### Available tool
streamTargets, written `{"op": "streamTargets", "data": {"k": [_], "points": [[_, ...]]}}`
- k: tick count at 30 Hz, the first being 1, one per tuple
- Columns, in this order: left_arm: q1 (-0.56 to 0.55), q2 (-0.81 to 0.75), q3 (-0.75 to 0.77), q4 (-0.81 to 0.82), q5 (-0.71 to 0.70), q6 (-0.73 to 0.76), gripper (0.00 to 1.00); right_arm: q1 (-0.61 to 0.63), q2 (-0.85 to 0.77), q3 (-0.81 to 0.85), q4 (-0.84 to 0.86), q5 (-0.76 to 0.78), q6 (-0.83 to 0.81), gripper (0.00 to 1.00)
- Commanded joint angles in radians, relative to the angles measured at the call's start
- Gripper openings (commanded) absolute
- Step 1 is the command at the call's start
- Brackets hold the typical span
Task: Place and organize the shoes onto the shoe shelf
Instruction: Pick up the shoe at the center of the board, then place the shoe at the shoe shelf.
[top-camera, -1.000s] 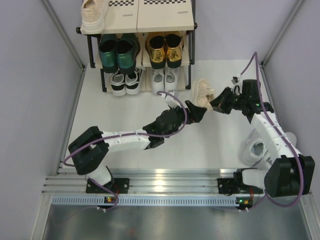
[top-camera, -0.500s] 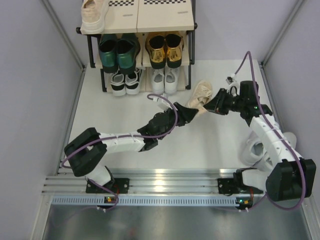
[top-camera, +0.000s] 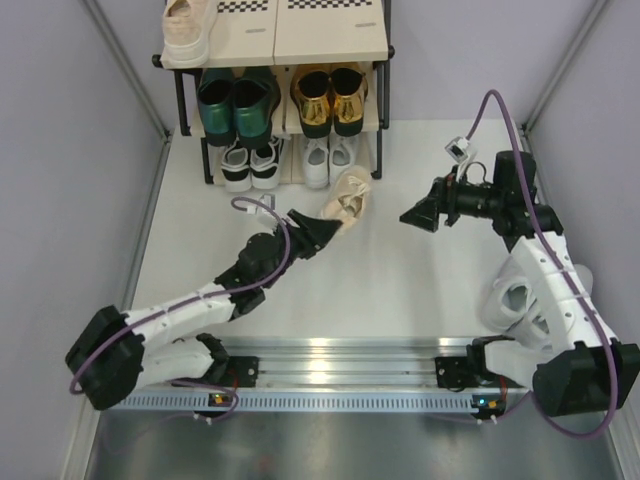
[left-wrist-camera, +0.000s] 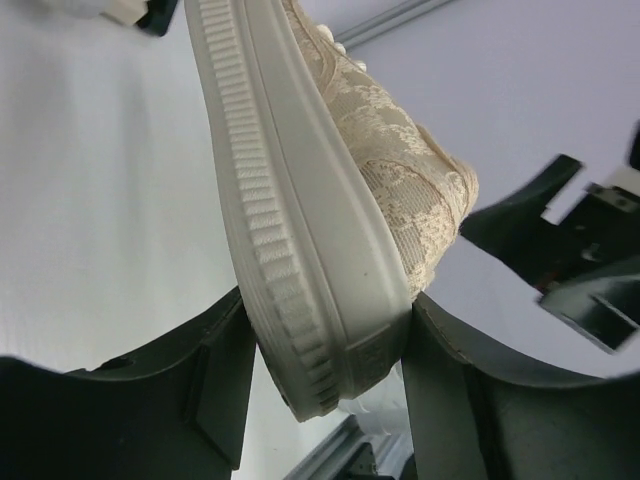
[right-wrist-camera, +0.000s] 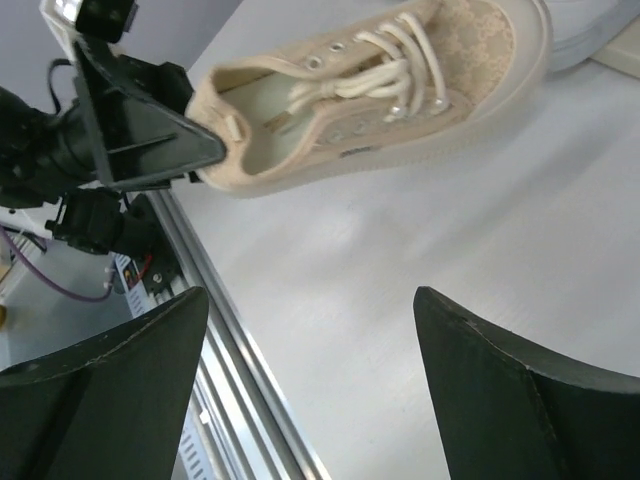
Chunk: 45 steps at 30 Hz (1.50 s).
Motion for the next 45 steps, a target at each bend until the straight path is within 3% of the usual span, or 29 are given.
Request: {"op": "streamTargets", "data": {"k": [1,10,16,23,28,34,45], "points": [[0.013,-0.164,0.079,0.033,0.112,0.046,0.00,-0.028,-0.015,0.042,0.004,-0.034,-0.084,0.84],[0.076,-0.294,0.281,-0.134,0.294,0.047,0.00,-0.098,0.013,0.033,0.022,-0.017,-0.145,0.85],[0.191,-0.176,0.564,-0.093,0.408,0.055,0.00,-0.146,0.027,0.027,0.002,-0.011,-0.197,0.85],[0.361,-0.017,0.784,0.007,0.495,-0.083,0.00,-0.167,0.017,-0.003,-0.010,-0.006,-0.230,0.86],[0.449,0.051,0.821,0.056,0.341,-0.126,0.00,-0.169,0.022,-0.009,-0.008,-0.003,-0.237,0.86],[0.467,0.112,0.847,0.076,0.101,-0.134,0.00,-0.170,0.027,-0.004,-0.007,-0.002,-0.241,0.86],[0.579,0.232,0.956,0.011,0.029,-0.204,0.00,-0.170,0.031,-0.007,-0.001,-0.002,-0.239,0.86]]}}
